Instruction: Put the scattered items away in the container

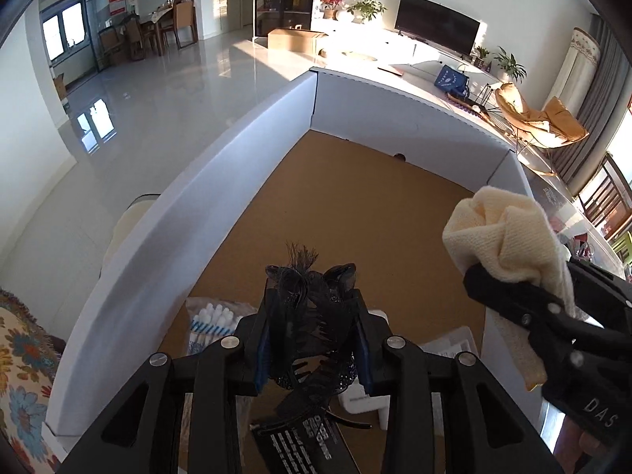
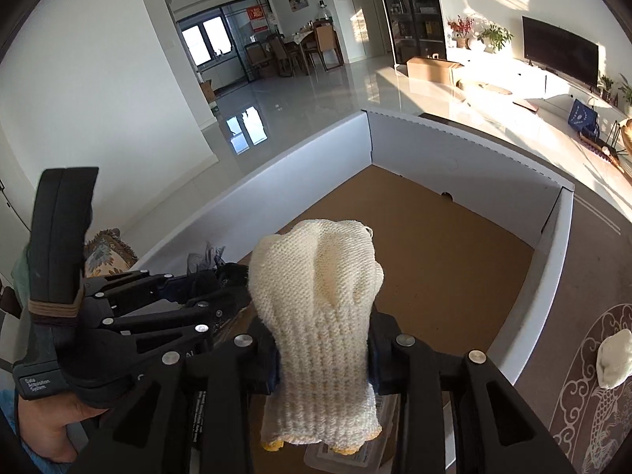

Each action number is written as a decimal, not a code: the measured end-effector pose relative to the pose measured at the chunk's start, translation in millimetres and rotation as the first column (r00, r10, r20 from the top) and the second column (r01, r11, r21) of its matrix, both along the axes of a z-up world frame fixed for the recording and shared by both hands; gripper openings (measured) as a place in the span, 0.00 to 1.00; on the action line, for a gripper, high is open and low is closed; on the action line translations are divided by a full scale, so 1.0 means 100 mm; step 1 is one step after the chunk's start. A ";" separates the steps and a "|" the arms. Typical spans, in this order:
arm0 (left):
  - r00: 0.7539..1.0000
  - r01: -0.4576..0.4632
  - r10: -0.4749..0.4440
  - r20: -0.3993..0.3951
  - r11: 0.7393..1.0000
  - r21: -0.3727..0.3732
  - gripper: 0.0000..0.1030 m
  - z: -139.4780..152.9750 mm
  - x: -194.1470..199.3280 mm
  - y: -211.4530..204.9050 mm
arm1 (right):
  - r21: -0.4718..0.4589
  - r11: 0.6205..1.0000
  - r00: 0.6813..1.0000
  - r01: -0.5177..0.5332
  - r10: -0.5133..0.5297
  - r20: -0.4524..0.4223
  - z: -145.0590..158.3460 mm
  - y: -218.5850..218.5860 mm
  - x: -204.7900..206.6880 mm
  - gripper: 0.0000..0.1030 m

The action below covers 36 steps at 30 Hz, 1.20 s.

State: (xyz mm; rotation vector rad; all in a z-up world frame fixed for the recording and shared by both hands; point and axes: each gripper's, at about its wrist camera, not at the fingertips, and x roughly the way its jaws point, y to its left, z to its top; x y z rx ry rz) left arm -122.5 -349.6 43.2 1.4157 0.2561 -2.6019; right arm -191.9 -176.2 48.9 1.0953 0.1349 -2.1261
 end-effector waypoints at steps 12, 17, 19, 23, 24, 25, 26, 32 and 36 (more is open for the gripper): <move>0.999 0.004 -0.010 -0.040 0.991 -0.136 0.64 0.21 -0.09 0.37 | -0.083 0.993 0.996 0.085 -0.086 -0.001 0.13 0.66 -0.29 0.67; 0.976 0.135 -0.158 -0.147 0.979 -0.156 0.64 0.62 0.24 1.12 | -0.194 0.963 0.973 0.189 -0.210 -0.092 0.21 1.64 0.00 0.67; 0.953 0.213 -0.238 -0.189 0.967 -0.143 0.78 0.77 0.39 1.57 | -0.167 0.951 0.952 0.260 -0.281 -0.122 0.12 2.11 0.16 0.67; 0.875 0.379 -0.391 -0.284 0.920 -0.099 1.00 0.73 0.68 2.40 | -0.059 0.913 0.907 0.403 -0.408 -0.109 -0.26 3.12 0.47 0.67; 0.866 0.408 -0.417 -0.277 0.908 -0.092 1.00 0.59 0.69 2.59 | -0.033 0.901 0.896 0.433 -0.434 -0.096 -0.35 3.38 0.56 0.67; 0.867 0.425 -0.433 -0.248 0.901 -0.087 1.00 0.40 0.65 2.77 | 0.000 0.885 0.882 0.465 -0.463 -0.088 -0.45 3.62 0.64 0.67; 0.875 0.433 -0.440 -0.203 0.898 -0.078 1.00 0.17 0.58 2.94 | 0.038 0.866 0.865 0.498 -0.494 -0.087 -0.54 3.85 0.73 0.67; 0.888 0.453 -0.456 -0.049 0.889 -0.059 1.00 -0.82 0.45 3.71 | 0.154 0.795 0.810 0.586 -0.574 -0.122 -0.77 4.62 1.15 0.67; 0.893 0.441 -0.448 -0.043 0.889 -0.120 1.00 -0.90 0.47 3.92 | 0.171 0.780 0.799 0.602 -0.588 -0.128 -0.82 4.68 1.25 0.67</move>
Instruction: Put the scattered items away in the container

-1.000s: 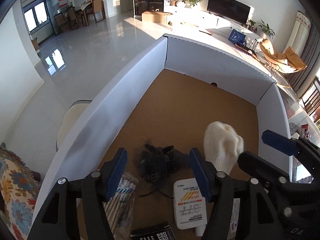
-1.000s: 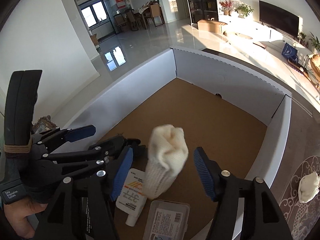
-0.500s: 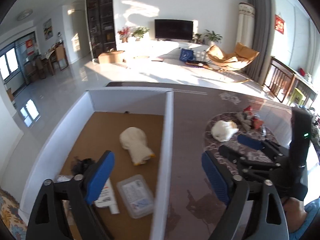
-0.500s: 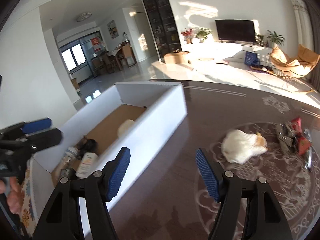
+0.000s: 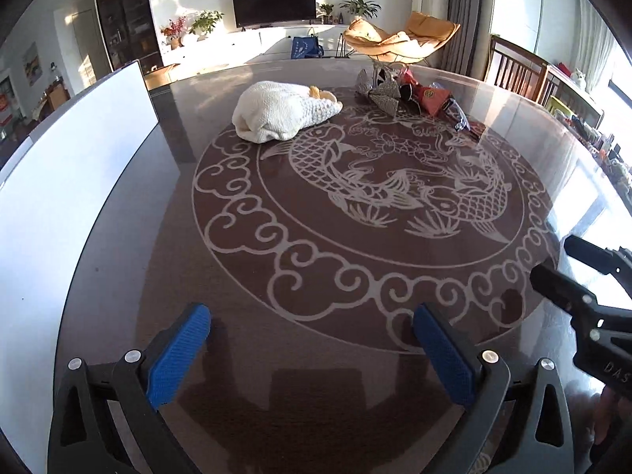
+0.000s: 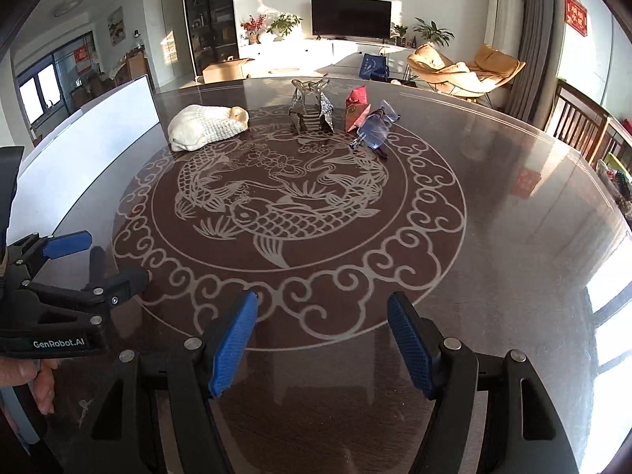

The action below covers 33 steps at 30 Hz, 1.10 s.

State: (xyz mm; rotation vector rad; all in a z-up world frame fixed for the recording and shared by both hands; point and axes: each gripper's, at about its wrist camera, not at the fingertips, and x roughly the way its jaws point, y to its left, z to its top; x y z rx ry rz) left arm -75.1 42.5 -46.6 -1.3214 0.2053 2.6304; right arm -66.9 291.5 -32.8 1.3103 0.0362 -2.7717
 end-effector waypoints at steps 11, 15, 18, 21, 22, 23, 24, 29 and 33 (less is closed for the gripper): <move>1.000 -0.015 0.014 0.020 1.000 0.026 1.00 -0.04 0.01 -0.03 | 0.024 1.000 0.999 0.012 -0.012 0.033 -0.07 -0.06 -0.08 0.73; 1.000 -0.014 0.014 0.020 1.000 0.026 1.00 -0.05 -0.01 -0.03 | 0.014 1.000 0.999 0.021 -0.021 0.037 -0.08 -0.04 -0.09 0.76; 1.000 -0.014 0.014 0.020 1.000 0.026 1.00 -0.04 -0.01 -0.03 | 0.019 1.000 0.999 0.022 -0.022 0.037 -0.09 -0.05 -0.09 0.77; 1.000 -0.014 0.014 0.020 1.000 0.026 1.00 -0.04 -0.01 -0.03 | 0.019 1.000 0.999 0.022 -0.022 0.036 -0.09 -0.05 -0.09 0.77; 1.000 -0.014 0.014 0.020 1.000 0.026 1.00 -0.04 -0.01 -0.03 | 0.019 1.000 0.999 0.022 -0.022 0.036 -0.09 -0.05 -0.09 0.77; 1.000 -0.014 0.014 0.020 1.000 0.026 1.00 -0.04 -0.01 -0.03 | 0.019 1.000 0.999 0.022 -0.022 0.036 -0.09 -0.05 -0.09 0.77; 1.000 -0.014 0.014 0.020 1.000 0.026 1.00 -0.04 -0.01 -0.03 | 0.019 1.000 0.999 0.022 -0.022 0.036 -0.09 -0.05 -0.09 0.77; 1.000 -0.014 0.013 0.020 1.000 0.026 1.00 -0.04 -0.02 -0.03 | 0.019 1.000 0.999 0.022 -0.022 0.036 -0.09 -0.05 -0.09 0.77; 1.000 -0.014 0.013 0.020 1.000 0.026 1.00 -0.04 -0.01 -0.04 | 0.019 1.000 0.999 0.022 -0.023 0.036 -0.09 -0.05 -0.09 0.77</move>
